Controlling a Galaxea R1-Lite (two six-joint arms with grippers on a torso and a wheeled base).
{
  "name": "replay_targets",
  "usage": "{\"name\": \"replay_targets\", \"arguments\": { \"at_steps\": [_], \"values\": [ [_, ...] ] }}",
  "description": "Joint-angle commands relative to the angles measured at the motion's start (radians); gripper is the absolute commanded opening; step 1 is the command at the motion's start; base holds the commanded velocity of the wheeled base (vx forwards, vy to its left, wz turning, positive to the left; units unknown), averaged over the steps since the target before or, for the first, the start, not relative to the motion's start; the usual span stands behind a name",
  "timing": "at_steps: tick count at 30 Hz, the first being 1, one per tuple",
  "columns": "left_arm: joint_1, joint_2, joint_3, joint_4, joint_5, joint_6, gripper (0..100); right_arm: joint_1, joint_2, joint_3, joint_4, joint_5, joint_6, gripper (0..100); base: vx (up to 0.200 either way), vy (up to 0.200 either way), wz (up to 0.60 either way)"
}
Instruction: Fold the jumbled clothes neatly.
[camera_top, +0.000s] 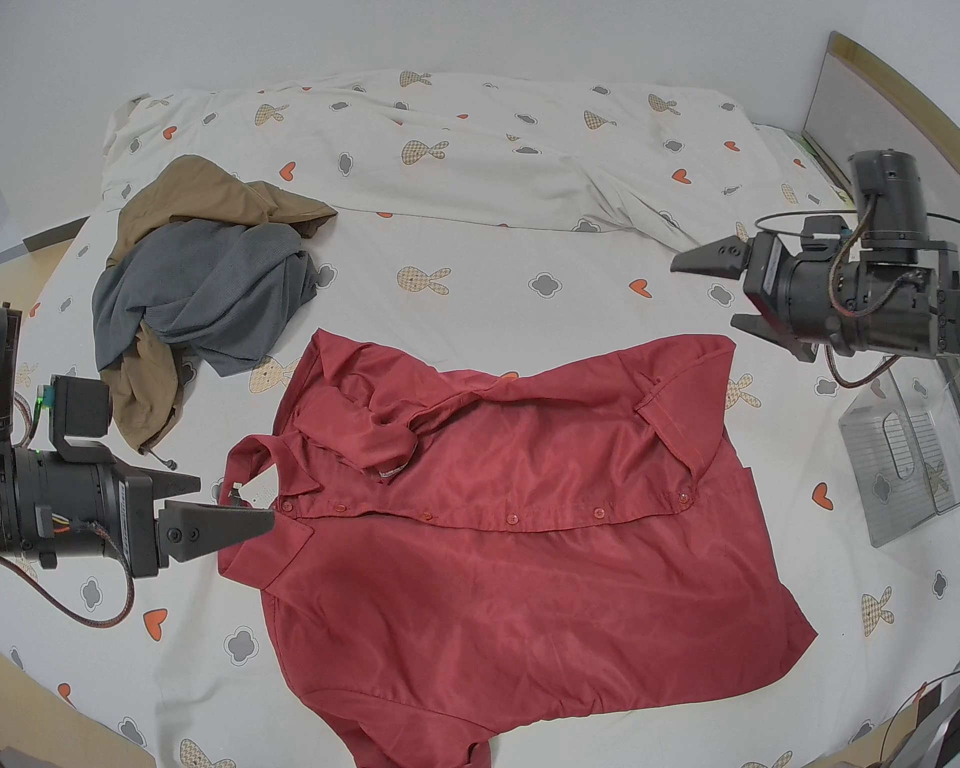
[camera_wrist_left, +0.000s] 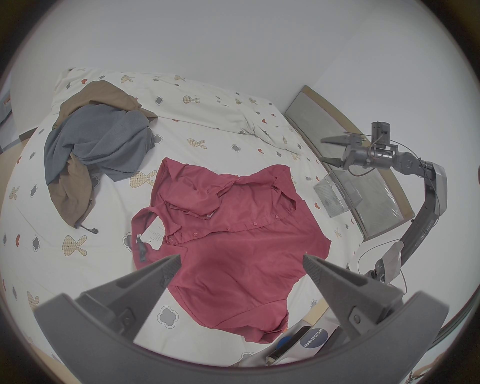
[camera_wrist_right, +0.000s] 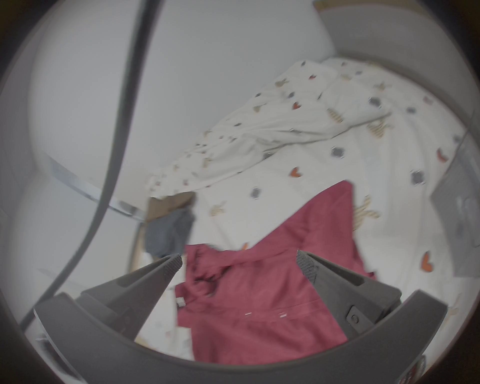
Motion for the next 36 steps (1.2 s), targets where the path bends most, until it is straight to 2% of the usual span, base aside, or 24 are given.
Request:
{"name": "replay_targets", "arguments": {
  "at_steps": [1, 4, 9, 10, 11, 13, 14, 15, 21, 28, 36],
  "values": [
    [0.0, -0.002, 0.001, 0.0, 0.002, -0.001, 100, 0.137, 0.229, -0.083, 0.144, -0.395, -0.201, 100, 0.0, 0.0, 0.0],
    [0.0, -0.004, -0.001, 0.0, 0.002, -0.001, 100, 0.139, 0.275, -0.086, 0.143, -0.406, -0.209, 100, 0.0, 0.0, 0.0],
    [0.001, -0.004, -0.002, 0.0, 0.002, -0.002, 100, 0.153, 0.321, -0.097, 0.143, -0.532, -0.253, 100, 0.0, 0.0, 0.0],
    [0.001, -0.005, -0.002, 0.0, 0.002, -0.001, 100, 0.159, 0.35, -0.097, 0.143, -0.635, -0.293, 100, 0.0, 0.0, 0.0],
    [0.001, -0.007, -0.002, 0.0, 0.002, -0.001, 100, 0.165, 0.364, -0.096, 0.144, -0.688, -0.316, 100, 0.0, 0.0, 0.0],
    [0.001, -0.008, -0.002, 0.0, 0.002, -0.001, 100, 0.177, 0.387, -0.096, 0.143, -0.762, -0.35, 100, 0.0, 0.0, 0.0],
    [0.001, -0.008, -0.002, 0.0, 0.002, -0.001, 100, 0.177, 0.387, -0.096, 0.143, -0.762, -0.35, 100, 0.0, 0.0, 0.0],
    [0.001, -0.01, -0.002, 0.0, 0.002, -0.001, 100, 0.18, 0.4, -0.099, 0.143, -0.793, -0.367, 100, 0.0, 0.0, 0.0],
    [0.001, -0.019, -0.002, 0.0, 0.002, -0.001, 100, 0.179, 0.456, -0.108, 0.143, -0.871, -0.439, 100, 0.0, 0.0, 0.0],
    [0.001, -0.03, -0.004, 0.0, 0.002, -0.001, 100, 0.182, 0.528, -0.16, 0.143, -0.917, -0.445, 100, 0.0, 0.0, 0.0],
    [0.001, -0.033, -0.002, 0.0, 0.002, -0.001, 100, 0.173, 0.584, -0.237, 0.143, -0.928, -0.448, 100, 0.0, 0.0, 0.0]
  ]
}}
